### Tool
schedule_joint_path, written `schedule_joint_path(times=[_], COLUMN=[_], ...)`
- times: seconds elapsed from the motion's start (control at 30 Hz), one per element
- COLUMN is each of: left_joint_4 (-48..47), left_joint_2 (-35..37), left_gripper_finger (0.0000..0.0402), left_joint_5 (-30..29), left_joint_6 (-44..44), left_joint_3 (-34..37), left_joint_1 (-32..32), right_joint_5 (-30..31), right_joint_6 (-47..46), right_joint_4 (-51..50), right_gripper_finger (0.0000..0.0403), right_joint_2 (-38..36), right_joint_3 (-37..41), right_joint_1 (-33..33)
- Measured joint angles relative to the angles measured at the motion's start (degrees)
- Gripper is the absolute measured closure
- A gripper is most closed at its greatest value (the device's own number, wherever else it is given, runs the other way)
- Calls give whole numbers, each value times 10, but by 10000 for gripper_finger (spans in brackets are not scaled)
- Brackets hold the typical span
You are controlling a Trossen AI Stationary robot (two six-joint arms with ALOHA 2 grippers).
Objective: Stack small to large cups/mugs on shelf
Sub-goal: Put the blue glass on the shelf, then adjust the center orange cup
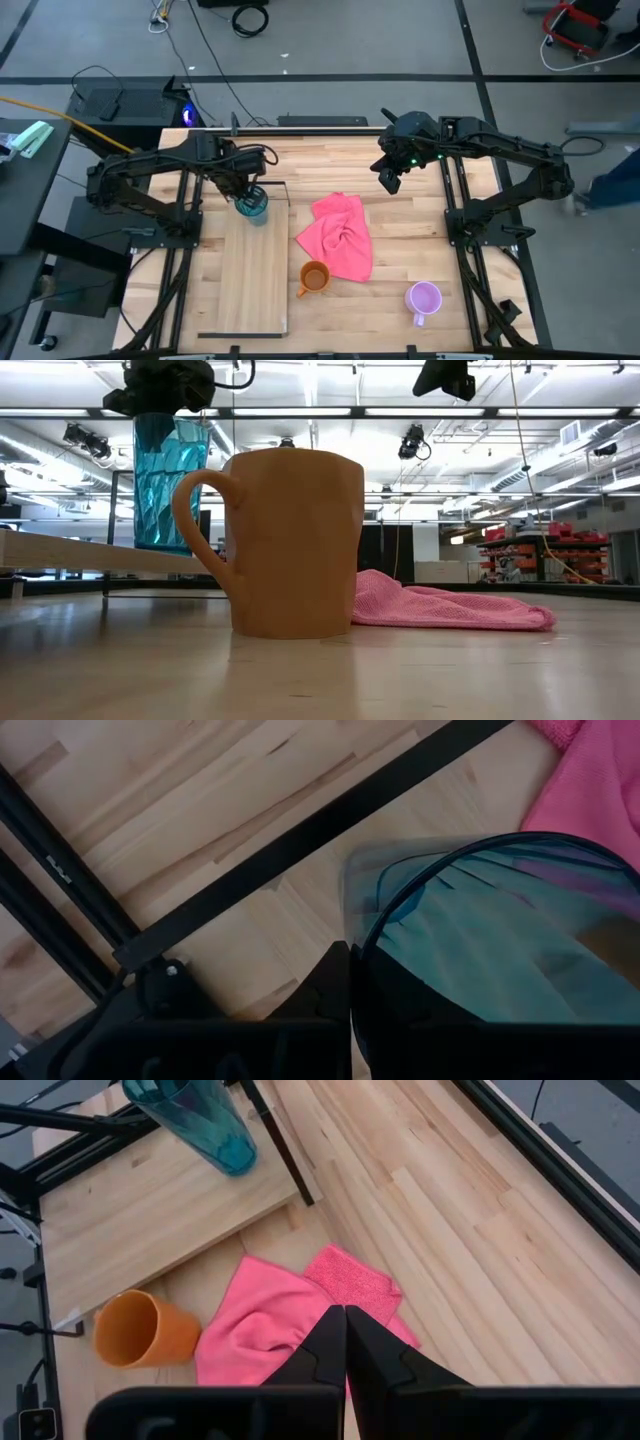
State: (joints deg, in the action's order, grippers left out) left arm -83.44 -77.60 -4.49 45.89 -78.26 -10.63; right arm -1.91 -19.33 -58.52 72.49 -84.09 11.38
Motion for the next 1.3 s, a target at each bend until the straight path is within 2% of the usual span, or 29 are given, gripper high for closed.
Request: schedule_joint_path(times=[0.77, 1.03, 1.3], left_joint_4=[2, -6, -27], left_joint_2=[-25, -25, -25], left_gripper_finger=[385, 346, 324], left_joint_5=[-3, -5, -5], left_joint_6=[3, 10, 19], left_joint_3=[0, 0, 0], left_joint_1=[23, 23, 23], right_joint_5=[0, 0, 0], right_joint_6=[11, 11, 11], right_joint_4=[-1, -2, -2], right_gripper_finger=[393, 389, 386], right_joint_2=[0, 0, 0], right_joint_3=[0, 0, 0], right_joint_1=[0, 0, 0])
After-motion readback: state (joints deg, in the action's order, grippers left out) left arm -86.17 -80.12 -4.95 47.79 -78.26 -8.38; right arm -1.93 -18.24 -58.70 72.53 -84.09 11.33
